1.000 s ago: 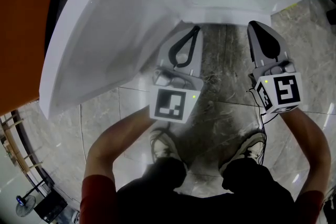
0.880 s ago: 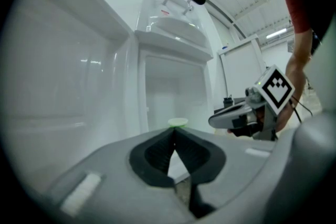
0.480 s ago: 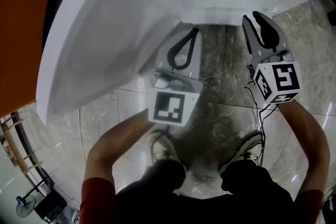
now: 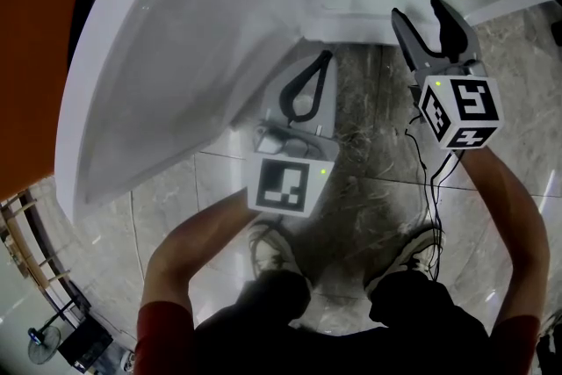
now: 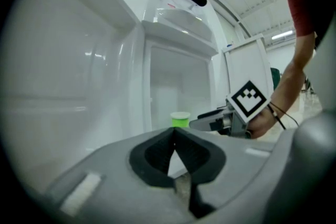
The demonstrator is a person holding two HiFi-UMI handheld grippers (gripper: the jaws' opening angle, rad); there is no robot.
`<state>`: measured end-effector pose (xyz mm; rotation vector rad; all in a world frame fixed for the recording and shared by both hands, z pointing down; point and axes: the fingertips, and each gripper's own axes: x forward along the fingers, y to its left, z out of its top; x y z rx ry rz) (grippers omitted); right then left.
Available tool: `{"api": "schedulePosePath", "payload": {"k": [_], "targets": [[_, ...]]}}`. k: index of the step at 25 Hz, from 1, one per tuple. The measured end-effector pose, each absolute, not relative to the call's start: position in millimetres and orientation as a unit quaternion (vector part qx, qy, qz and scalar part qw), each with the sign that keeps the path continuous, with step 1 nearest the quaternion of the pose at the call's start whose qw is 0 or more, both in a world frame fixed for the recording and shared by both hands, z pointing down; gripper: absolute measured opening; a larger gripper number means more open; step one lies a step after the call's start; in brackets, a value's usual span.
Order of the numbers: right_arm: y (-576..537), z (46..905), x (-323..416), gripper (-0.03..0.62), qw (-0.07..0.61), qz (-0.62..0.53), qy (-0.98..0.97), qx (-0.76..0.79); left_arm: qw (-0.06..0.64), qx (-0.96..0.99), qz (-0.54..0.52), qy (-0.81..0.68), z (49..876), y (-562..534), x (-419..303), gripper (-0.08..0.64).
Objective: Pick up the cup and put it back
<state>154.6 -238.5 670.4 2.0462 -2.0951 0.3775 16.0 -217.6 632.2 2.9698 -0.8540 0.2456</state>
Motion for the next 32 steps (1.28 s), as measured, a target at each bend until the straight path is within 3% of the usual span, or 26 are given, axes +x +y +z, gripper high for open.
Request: {"api": "schedulePosePath", "payload": {"k": [12,32], "targets": [[-283,682,168,0.354,0.100,0.135,-0.695,0.699,0.041,0.955,0.085,-0.281,639,-225,11,0.002],[-313,693,176,0.354,0.122,0.141,-0.682,0.707,0.052,0.952,0.099,-0.285,656,-224,5,0.001]]}}
